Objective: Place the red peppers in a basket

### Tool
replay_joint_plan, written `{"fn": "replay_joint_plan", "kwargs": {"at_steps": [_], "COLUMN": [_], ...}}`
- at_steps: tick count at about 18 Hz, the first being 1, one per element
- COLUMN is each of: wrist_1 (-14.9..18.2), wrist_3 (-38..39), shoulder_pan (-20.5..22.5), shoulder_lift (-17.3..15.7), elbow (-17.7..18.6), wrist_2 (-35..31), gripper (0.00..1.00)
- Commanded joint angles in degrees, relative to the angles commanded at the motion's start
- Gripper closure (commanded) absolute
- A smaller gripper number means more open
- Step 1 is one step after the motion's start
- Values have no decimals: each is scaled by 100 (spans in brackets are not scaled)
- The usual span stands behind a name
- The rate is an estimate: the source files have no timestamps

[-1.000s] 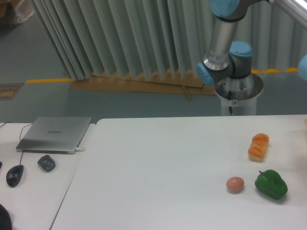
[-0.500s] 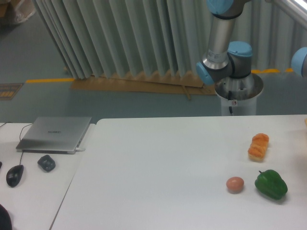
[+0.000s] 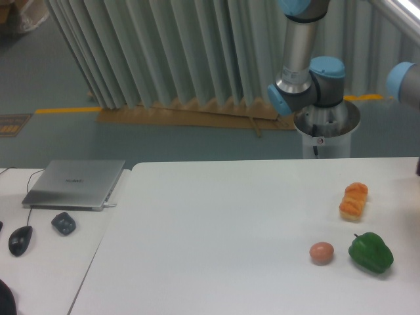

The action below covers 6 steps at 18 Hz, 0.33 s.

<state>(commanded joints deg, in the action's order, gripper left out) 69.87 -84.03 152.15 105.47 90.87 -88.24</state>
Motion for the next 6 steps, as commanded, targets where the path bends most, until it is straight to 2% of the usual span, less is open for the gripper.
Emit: {"fn": "replay_joint_plan", "kwargs": {"at_steps": [6], "wrist_1": [18], "wrist_3": [325], "shoulder_pan": [-343], "shoulder_lift": [-79], "elbow": [246], "wrist_2": [-123], "gripper": [0]}}
